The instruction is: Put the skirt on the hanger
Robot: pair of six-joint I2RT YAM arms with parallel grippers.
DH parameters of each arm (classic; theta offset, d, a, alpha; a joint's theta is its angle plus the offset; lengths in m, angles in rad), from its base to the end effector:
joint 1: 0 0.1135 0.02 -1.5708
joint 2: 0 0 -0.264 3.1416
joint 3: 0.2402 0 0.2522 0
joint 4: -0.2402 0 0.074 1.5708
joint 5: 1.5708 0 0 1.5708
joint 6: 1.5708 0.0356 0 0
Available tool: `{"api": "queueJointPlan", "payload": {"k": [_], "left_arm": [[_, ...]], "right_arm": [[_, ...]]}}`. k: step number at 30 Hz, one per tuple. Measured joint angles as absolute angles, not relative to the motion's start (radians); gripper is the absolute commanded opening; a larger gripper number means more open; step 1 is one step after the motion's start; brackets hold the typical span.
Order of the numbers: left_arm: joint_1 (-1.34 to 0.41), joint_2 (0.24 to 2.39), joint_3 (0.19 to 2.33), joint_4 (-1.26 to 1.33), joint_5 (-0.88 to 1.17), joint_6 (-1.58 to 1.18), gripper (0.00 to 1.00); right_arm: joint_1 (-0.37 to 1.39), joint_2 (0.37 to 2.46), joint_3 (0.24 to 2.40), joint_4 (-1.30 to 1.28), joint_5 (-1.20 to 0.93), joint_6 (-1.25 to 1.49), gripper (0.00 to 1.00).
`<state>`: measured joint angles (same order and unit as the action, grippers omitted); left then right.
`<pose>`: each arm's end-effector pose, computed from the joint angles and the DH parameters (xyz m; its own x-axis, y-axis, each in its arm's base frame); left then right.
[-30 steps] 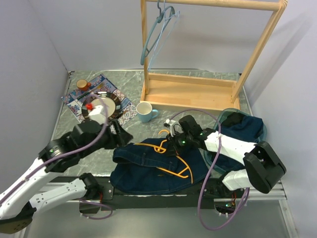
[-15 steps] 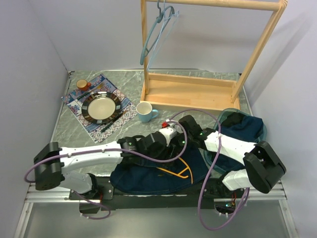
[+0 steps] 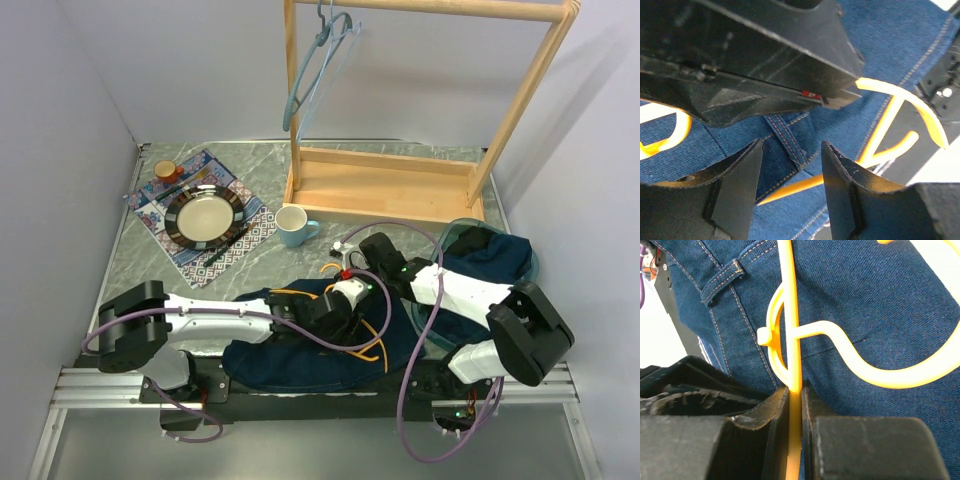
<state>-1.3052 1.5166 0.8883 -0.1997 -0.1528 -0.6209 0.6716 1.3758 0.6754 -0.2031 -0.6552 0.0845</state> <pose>0.0874 -0.3006 0.2012 -0.6964 0.3694 -0.6153 0.6412 0.7053 -0.3023 0.1885 0.1776 0.1802 -0.6793 -0.4544 -0.5763 -0.7339 0.4260 0.5291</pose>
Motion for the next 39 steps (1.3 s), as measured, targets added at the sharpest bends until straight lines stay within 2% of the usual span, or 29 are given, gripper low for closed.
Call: {"api": "queueJointPlan", "payload": {"k": [4,8,10,11,12,13,15,16,21,32,39], "left_arm": [[-1.324,1.543,0.888,-0.199,-0.211,-0.621,0.55],[-1.340,1.588,0.902,-0.205,-0.271,-0.621,0.46],[-1.347,1.606,0.913,-0.208,-0.294,-0.620,0.38],[-1.350,1.610,0.915,-0.210,-0.298,-0.622,0.30],[-1.353,1.613,0.916,-0.210,-0.304,-0.622,0.26],[-1.356,1.615,0.916,-0.210,-0.306,-0.620,0.15],[-1.360,1.615,0.916,-0.215,-0.307,-0.619,0.08],[-1.361,1.615,0.917,-0.218,-0.307,-0.617,0.01],[-1.362,1.582,0.928,-0.270,-0.319,-0.611,0.01],[-1.353,1.311,1.016,-0.409,-0.367,-0.557,0.01],[-1.317,1.263,1.095,-0.472,-0.364,-0.493,0.01]], "right_arm": [[0.672,1.379,0.675,-0.203,-0.656,0.084,0.00],[0.672,1.382,0.675,-0.207,-0.655,0.084,0.00],[0.668,1.388,0.675,-0.209,-0.656,0.084,0.00],[0.667,1.390,0.675,-0.210,-0.656,0.084,0.00],[0.667,1.391,0.675,-0.211,-0.656,0.084,0.00],[0.667,1.392,0.675,-0.212,-0.657,0.084,0.00],[0.667,1.392,0.675,-0.212,-0.659,0.084,0.00],[0.667,1.392,0.676,-0.212,-0.662,0.084,0.00],[0.662,1.392,0.686,-0.221,-0.663,0.084,0.00],[0.654,1.333,0.689,-0.235,-0.680,0.056,0.00],[0.660,1.274,0.712,-0.270,-0.666,0.017,0.00]]}}
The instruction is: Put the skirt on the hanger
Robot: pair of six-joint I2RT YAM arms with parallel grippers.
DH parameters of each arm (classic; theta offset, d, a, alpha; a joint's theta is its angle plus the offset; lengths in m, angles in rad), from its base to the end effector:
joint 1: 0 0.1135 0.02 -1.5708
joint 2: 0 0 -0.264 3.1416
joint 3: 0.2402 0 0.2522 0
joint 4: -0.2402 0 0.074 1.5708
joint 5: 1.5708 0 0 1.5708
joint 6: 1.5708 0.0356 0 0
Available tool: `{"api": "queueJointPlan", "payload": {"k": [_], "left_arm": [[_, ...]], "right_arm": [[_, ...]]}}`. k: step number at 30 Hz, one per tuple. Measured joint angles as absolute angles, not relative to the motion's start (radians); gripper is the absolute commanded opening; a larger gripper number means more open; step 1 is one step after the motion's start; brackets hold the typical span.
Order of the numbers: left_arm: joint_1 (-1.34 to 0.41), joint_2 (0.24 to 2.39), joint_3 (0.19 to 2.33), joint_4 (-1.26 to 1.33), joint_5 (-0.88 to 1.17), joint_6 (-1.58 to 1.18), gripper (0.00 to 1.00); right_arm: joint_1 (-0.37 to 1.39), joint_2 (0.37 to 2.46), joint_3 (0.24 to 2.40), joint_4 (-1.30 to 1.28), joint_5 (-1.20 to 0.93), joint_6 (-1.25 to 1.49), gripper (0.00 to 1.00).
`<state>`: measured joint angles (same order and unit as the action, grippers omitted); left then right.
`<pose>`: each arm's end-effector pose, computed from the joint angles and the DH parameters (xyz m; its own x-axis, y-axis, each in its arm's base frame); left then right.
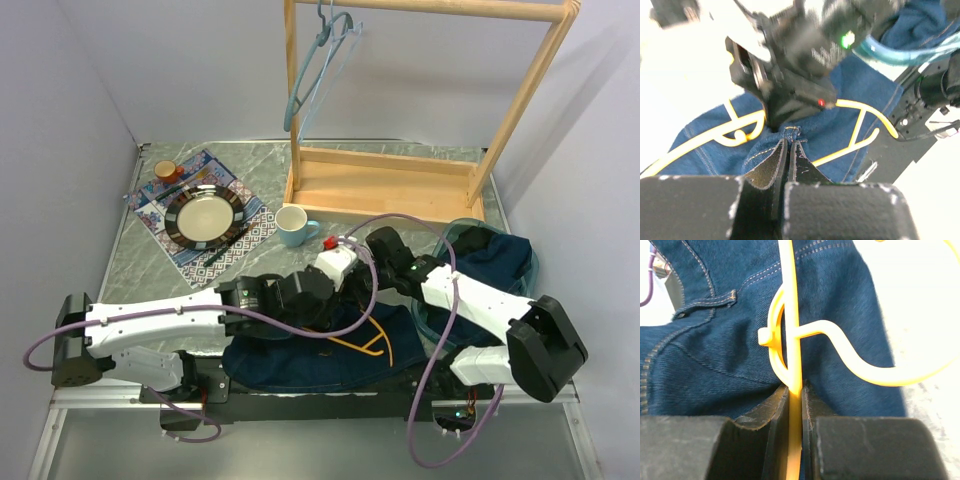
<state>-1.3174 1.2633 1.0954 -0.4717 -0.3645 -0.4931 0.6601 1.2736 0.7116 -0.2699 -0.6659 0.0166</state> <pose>0.0819 -0.2656 0.3193 -0.5260 0.2670 -0.8075 0.6627 0.7237 -0.1924 0.1845 0.1711 0.2108 -0.5973 -0.4471 -0.6658 -0.8010 0.3735 0.4678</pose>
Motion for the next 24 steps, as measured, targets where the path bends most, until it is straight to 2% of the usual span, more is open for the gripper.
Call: {"api": "queueJointPlan", "payload": {"k": [11,24], "left_arm": [[-1.266,1.262,1.300,-0.553,-0.340,-0.364,0.01],[-1.264,1.168,1.383,-0.566,-0.278,-0.304,0.01]], "right_arm": [[0.731,1.266,0.841,-0.374,-0.538,-0.089,0.00],[0.765,1.288,0.922,-0.465,-0.442,-0.167,0.00]]}}
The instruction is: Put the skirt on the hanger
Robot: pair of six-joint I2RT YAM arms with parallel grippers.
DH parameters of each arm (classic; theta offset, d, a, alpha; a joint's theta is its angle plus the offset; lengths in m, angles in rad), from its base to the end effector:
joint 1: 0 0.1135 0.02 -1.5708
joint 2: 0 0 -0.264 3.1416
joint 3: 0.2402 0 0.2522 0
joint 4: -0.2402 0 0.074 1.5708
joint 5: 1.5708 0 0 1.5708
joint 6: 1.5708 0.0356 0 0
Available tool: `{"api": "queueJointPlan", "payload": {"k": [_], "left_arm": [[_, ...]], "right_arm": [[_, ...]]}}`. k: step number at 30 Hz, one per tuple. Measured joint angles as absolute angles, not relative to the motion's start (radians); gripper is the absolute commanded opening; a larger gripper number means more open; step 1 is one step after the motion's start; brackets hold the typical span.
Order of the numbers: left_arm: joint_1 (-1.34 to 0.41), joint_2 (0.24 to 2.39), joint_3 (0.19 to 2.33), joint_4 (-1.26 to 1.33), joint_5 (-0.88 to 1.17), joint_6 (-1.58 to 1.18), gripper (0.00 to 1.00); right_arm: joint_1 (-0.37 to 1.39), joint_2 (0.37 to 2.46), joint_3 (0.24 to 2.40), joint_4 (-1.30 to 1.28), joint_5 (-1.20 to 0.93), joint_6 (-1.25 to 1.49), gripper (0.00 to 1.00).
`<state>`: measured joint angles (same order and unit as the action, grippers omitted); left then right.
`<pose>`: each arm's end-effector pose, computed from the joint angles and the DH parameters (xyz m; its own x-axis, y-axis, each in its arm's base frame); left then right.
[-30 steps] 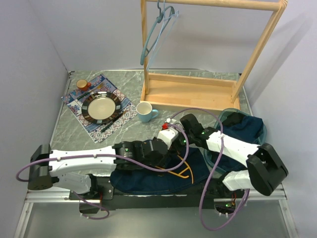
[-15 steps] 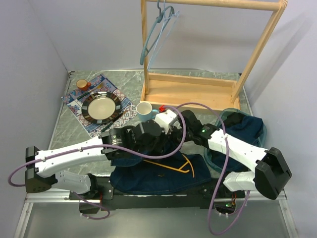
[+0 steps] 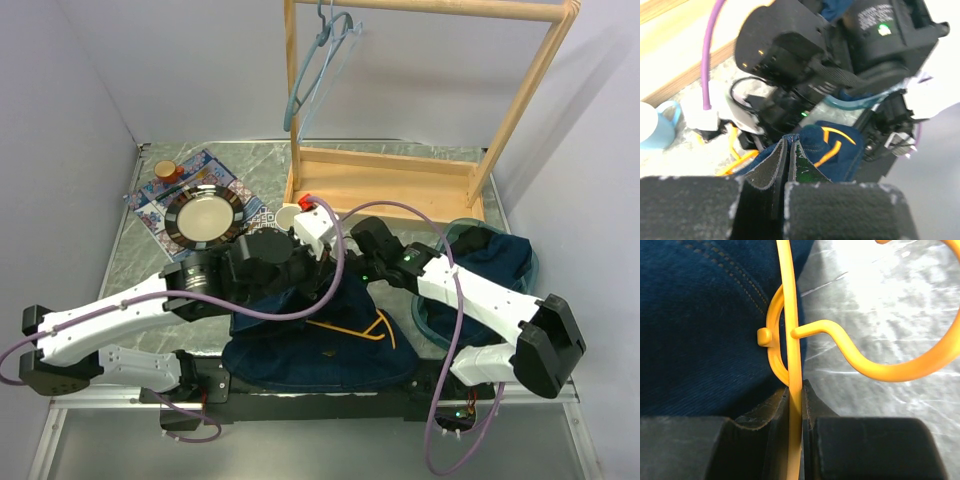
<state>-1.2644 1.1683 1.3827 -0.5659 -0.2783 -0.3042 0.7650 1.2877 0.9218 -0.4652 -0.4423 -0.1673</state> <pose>0.0832 -0.2304 0.4299 -0.3504 0.1527 -0.9241 0.7693 0.6096 -0.1910 0.1828 0.1966 0.2569 -0.3866 -0.5797 -0.7173 -0.9111 0.3607 0.1995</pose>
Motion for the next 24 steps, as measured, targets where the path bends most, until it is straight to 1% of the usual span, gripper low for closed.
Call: {"api": "queueJointPlan", "payload": {"k": [5,15,19,24], "left_arm": [[-1.262,1.120,1.367,-0.561,-0.171,-0.327,0.01],[-1.262,0.945,1.126,-0.449,0.112,-0.455,0.01],[-1.262,0.978,1.064,-0.355,0.208,-0.493,0.01],[-1.283,1.080,0.994,-0.267,0.368,-0.531,0.01]], "right_arm": [[0.762,1.296,0.983,-0.514,-0.377,-0.208,0.00],[0.684,1.297,1.143,-0.638,-0.307,-0.311,0.00],[0.683,1.298,1.207,-0.698,-0.292,-0.323,0.00],[0.683,1.296,1.307,-0.749,-0.230,-0.350,0.00]]}}
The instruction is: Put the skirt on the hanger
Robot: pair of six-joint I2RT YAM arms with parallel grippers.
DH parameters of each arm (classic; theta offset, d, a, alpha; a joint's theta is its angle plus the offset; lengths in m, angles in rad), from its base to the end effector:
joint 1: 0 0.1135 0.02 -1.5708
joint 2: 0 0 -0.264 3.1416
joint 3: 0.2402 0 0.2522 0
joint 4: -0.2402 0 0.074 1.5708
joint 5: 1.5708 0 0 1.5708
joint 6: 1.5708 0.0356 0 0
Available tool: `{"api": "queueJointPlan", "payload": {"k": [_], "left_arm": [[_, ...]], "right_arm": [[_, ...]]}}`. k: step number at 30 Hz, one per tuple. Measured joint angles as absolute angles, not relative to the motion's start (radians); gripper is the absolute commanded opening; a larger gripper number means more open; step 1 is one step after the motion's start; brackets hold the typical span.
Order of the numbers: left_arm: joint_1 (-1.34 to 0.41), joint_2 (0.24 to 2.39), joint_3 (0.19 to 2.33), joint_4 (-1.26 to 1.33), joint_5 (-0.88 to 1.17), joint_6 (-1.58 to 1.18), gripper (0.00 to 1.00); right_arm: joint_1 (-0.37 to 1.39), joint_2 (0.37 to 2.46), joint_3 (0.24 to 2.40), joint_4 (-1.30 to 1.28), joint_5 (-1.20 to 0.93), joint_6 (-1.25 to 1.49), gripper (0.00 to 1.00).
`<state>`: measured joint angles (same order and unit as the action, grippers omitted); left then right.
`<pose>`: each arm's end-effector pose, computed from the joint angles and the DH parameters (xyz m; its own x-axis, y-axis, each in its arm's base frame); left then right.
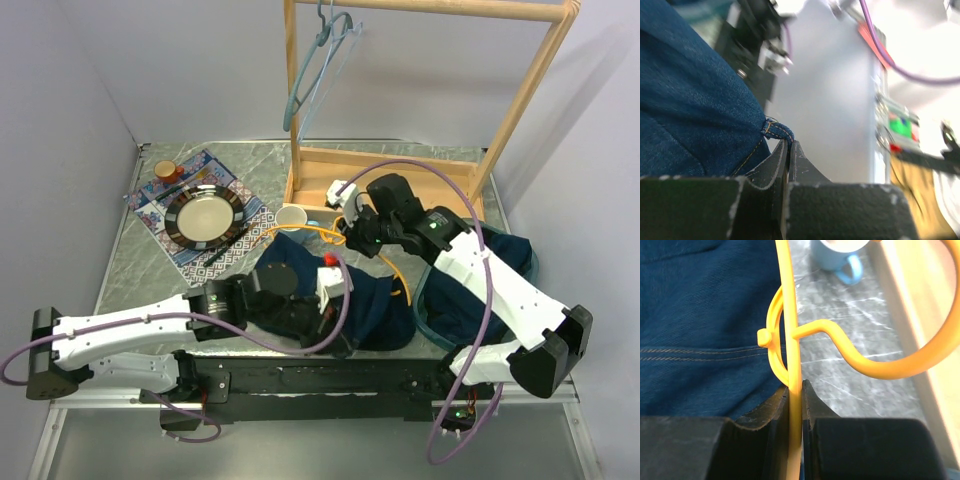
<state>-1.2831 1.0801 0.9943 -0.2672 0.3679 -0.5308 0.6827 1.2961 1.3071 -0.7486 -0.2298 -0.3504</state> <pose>0.0574 -0.2389 0.3481 -0.5860 0.3157 -0.7463 0.8046 0.1170 -0.5822 0.2068 0.1786 0.3572 -0.2343 -0.6213 -0.7477 -0.8789 0.4640 -0.1102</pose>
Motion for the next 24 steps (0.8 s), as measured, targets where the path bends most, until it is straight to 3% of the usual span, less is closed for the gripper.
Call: {"api": "queueJointPlan", "payload": {"k": [4,7,8,13,14,17,20,24], "left_arm": [[-1.300,1.089,0.937,-0.236,0.468,-0.556,0.01],[-1.310,1.090,0.918,-0.218,0.518,-0.571,0.07],[-1.316,1.090,0.916,-0.210,0.534,-0.574,0.32],[-1.345,1.096,0.916,-0.209,0.552,-0.572,0.56],[-1.348,1.096,0.917,-0.217,0.541,-0.562,0.68],[-1.355,1.082,0.942,-0.283,0.406,-0.533,0.87],[-1.354,1.009,0.960,-0.310,0.216,-0.502,0.99],[-1.345,0.826,0.964,-0.321,-0.126,-0.483,0.95]], "right_arm": [[0.683,1.279,1.373,-0.803,-0.218,-0.361,0.00],[0.683,1.249,1.406,-0.831,-0.214,-0.363,0.00],[0.683,1.236,1.411,-0.836,-0.210,-0.366,0.00],[0.682,1.176,1.423,-0.857,-0.201,-0.407,0.00],[0.681,1.167,1.425,-0.859,-0.201,-0.414,0.00],[0.680,1.146,1.425,-0.868,-0.202,-0.430,0.00],[0.674,1.125,1.425,-0.879,-0.206,-0.449,0.00],[0.637,1.095,1.425,-0.910,-0.265,-0.484,0.00]]}}
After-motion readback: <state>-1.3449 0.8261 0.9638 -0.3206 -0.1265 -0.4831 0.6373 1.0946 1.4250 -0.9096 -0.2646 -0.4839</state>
